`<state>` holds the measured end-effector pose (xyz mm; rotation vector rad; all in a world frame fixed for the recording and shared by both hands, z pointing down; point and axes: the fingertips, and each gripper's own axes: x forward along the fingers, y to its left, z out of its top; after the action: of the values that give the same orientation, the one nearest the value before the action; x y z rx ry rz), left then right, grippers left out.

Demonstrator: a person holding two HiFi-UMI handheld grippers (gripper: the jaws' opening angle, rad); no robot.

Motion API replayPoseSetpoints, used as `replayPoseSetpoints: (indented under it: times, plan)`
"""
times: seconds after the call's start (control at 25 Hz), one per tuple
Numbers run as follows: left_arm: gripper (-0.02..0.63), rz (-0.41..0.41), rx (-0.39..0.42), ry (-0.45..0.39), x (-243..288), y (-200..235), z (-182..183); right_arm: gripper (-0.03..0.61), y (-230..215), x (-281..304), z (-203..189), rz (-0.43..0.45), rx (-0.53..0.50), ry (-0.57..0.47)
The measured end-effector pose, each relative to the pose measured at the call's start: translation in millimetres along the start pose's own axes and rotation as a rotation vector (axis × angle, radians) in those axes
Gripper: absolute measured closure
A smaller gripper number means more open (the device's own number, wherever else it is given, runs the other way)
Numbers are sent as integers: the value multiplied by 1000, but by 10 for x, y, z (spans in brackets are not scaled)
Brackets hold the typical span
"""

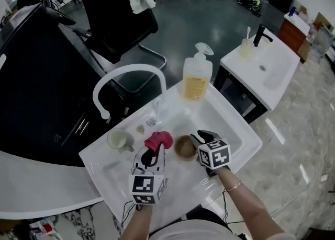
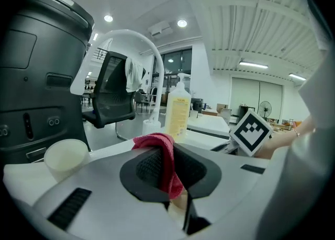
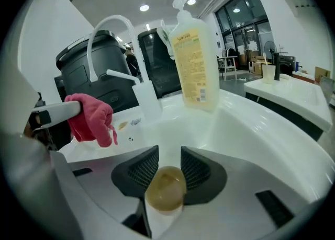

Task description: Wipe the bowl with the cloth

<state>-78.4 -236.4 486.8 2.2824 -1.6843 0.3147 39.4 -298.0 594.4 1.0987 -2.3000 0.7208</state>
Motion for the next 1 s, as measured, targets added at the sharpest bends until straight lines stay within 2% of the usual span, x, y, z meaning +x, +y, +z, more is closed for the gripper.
replayPoseSetpoints:
  times: [0.16, 0.4, 0.64, 1.0]
  plan:
    - [567, 5, -4, 24, 164, 55, -56, 439, -105, 248, -109, 15, -4, 46]
    - [566, 4, -13, 40, 421, 104, -88, 434, -244, 605, -356, 25, -64, 167]
    - [566, 6, -43, 74, 548, 140, -221, 422, -267, 842, -685, 66, -65, 291]
    - [566, 22, -76, 115, 659, 228, -416, 417, -388, 1051, -970, 78, -17, 391]
